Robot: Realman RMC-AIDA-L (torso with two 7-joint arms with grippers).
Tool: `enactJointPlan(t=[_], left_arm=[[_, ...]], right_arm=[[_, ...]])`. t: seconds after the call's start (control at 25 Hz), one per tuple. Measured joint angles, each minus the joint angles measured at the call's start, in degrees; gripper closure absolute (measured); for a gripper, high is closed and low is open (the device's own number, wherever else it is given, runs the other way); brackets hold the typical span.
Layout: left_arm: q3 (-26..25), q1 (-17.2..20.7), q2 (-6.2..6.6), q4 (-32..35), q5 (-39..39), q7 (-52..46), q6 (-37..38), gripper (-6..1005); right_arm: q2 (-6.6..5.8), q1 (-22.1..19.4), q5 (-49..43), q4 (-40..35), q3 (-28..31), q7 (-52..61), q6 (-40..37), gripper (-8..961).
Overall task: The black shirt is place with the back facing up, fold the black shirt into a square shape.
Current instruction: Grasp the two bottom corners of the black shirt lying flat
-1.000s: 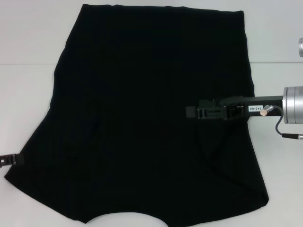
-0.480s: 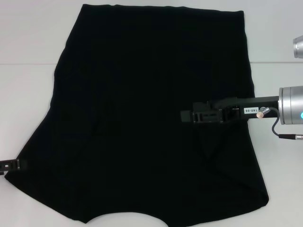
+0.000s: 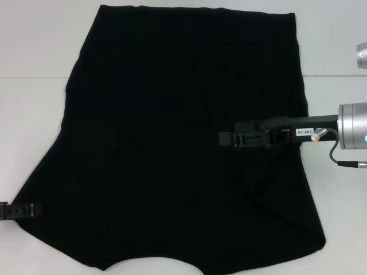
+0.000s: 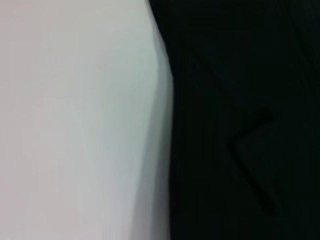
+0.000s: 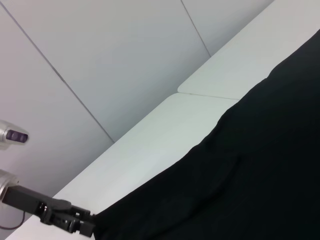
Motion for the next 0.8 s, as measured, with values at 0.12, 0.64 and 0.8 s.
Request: enactJointPlan(t=[0.12, 0.64, 0.8], left_arm=[[0.75, -0.33, -0.07, -0.05, 0.29, 0.17, 0.81, 69], [0.5, -1.05, 0.16, -0.77, -0.19, -0.09, -0.95, 223], [0.53, -1.28, 0.25, -1.69, -0.18, -0.23, -2.45, 371]], right_arm=[[0.0, 0.0, 0.0, -0.06, 0.11, -0.07, -0.08, 101], [-0.19, -0.15, -0.01, -0.18, 0.13, -0.16, -0.34, 102], [-0.62, -0.77, -0.08, -0.18, -0.11, 0.53, -0.66, 102]])
